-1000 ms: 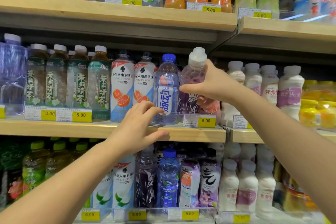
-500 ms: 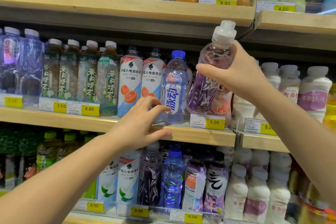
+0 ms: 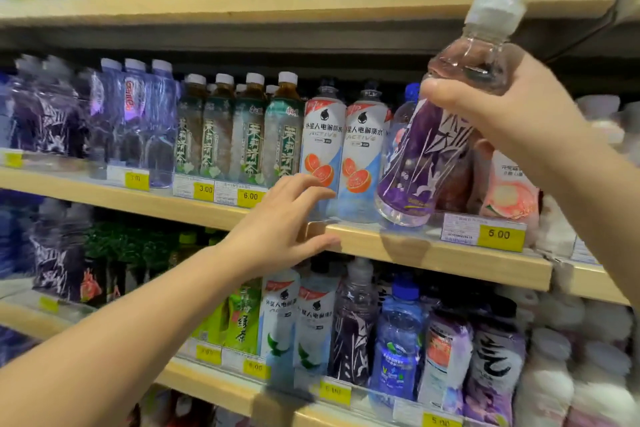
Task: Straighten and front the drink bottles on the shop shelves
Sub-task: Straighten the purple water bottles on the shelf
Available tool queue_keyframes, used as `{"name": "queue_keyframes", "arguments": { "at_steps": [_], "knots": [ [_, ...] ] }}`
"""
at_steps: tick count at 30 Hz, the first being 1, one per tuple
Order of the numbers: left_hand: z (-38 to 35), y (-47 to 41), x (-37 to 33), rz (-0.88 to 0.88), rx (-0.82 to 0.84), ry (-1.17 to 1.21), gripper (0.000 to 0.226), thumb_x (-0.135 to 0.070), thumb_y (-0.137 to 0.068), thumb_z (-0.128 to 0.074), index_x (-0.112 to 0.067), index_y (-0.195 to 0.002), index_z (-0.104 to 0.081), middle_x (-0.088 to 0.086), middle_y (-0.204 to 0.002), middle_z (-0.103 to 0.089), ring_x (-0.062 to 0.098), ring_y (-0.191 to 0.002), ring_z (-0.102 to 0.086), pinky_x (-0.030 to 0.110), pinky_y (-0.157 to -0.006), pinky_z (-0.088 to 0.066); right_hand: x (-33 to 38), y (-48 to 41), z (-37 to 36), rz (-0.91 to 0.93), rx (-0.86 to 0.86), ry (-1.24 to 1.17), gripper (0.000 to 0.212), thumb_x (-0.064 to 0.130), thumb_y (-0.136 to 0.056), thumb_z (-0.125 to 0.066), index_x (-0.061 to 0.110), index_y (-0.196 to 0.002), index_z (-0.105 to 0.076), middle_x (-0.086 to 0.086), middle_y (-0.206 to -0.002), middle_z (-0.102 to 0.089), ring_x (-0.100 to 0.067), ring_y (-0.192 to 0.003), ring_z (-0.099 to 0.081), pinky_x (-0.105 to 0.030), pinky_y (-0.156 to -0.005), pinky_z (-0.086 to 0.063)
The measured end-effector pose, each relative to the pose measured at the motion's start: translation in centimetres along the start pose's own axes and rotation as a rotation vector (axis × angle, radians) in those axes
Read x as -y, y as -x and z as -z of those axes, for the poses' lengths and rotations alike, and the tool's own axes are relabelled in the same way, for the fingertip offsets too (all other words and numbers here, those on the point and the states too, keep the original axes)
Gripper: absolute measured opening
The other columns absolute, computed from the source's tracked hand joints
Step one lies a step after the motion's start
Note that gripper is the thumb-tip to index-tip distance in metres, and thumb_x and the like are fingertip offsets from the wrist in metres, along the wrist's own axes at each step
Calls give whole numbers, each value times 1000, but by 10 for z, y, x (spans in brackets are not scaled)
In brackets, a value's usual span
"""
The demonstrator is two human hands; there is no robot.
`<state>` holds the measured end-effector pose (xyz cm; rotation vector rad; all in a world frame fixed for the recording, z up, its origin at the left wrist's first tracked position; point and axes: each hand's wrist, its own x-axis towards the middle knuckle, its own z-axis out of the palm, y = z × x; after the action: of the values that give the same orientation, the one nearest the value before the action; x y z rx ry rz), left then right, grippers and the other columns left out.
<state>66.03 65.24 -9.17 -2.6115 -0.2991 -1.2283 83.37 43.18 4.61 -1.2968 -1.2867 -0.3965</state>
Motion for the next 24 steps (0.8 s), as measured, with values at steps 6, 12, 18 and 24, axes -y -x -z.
{"name": "queue_keyframes", "arguments": {
  "at_steps": [6, 12, 18, 24],
  "knots": [
    [23, 29, 62, 34, 8, 44, 74, -71, -84, -56, -25, -141, -47, -6, -135, -42, 14, -127, -40, 31, -107, -38, 22, 12, -60, -82, 54, 26, 61, 71, -63, -82, 36, -111, -67, 16, -90, -76, -11, -70, -74, -27, -48, -55],
    [45, 47, 120, 15, 59, 72, 71, -68, -84, -59, -27, -141, -47, -7, -136, -41, 13, -129, -38, 30, -107, -37, 55, 19, -123, -137, 47, 12, 54, 67, -65, -83, 38, -108, -67, 18, -86, -75, 4, -57, -63, -15, -47, -46],
    [62, 71, 177, 26, 40, 82, 66, -57, -84, -69, -26, -139, -50, -4, -137, -44, 18, -127, -41, 35, -106, -40, 84, 27, -182, -167, 33, 47, 58, 69, -64, -81, 37, -109, -67, 11, -85, -76, -11, -50, -63, -28, -42, -46],
    [71, 91, 219, 37, 39, 63, 65, -62, -87, -59, -28, -141, -46, -7, -139, -41, 15, -129, -38, 35, -107, -39, 101, 25, -231, -167, 67, 6, 56, 65, -69, -83, 38, -116, -66, 25, -81, -72, 12, -49, -56, -8, -43, -38]
  ]
}}
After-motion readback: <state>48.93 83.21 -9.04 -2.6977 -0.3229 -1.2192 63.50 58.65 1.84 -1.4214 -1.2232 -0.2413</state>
